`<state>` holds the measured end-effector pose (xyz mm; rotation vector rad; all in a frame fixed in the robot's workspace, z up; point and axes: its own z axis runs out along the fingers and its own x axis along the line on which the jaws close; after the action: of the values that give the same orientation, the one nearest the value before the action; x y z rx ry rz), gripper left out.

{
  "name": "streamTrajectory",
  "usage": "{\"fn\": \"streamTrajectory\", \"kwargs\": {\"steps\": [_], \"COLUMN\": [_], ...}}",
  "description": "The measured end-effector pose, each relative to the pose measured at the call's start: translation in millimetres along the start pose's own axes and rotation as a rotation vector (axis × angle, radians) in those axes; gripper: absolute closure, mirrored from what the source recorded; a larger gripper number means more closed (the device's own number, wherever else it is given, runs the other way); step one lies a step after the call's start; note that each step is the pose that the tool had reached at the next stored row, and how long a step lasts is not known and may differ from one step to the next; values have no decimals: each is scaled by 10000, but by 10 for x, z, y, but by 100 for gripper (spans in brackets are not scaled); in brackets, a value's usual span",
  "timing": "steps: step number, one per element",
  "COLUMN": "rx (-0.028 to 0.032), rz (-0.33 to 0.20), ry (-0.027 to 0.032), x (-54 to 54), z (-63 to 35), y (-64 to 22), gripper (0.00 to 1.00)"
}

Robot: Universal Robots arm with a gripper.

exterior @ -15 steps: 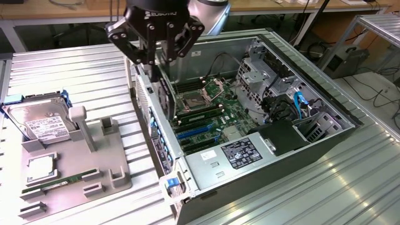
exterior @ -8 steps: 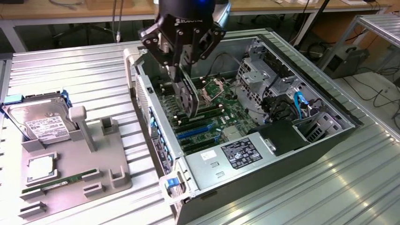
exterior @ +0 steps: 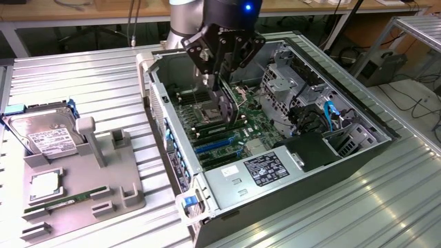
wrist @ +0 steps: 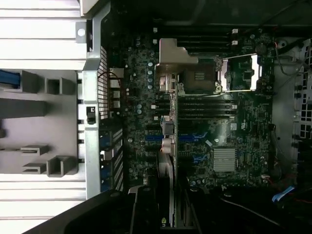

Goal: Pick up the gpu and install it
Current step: 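Pick up the gpu and move the gpu toward the slot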

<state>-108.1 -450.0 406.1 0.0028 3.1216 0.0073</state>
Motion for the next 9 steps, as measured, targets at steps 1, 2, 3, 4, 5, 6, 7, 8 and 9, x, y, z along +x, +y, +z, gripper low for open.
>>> {"fn": "streamTrajectory", "kwargs": {"steps": [1,2,3,4,5,6,7,8,9], "rx": [6,10,16,23,29,38,44,50,49], "rz": [0,-2,-1,0,-2,-2,-1,-2,-2], "ry": [0,0,1,1,1,2,3,3,3], "x": [-45,-98,-138,-189,-238,-291,-336,-393,-458], "z": [19,42,59,80,101,124,143,166,191], "y": [9,20,28,37,45,52,53,54,54], "gripper": [74,74,74,74,74,74,74,74,74]}}
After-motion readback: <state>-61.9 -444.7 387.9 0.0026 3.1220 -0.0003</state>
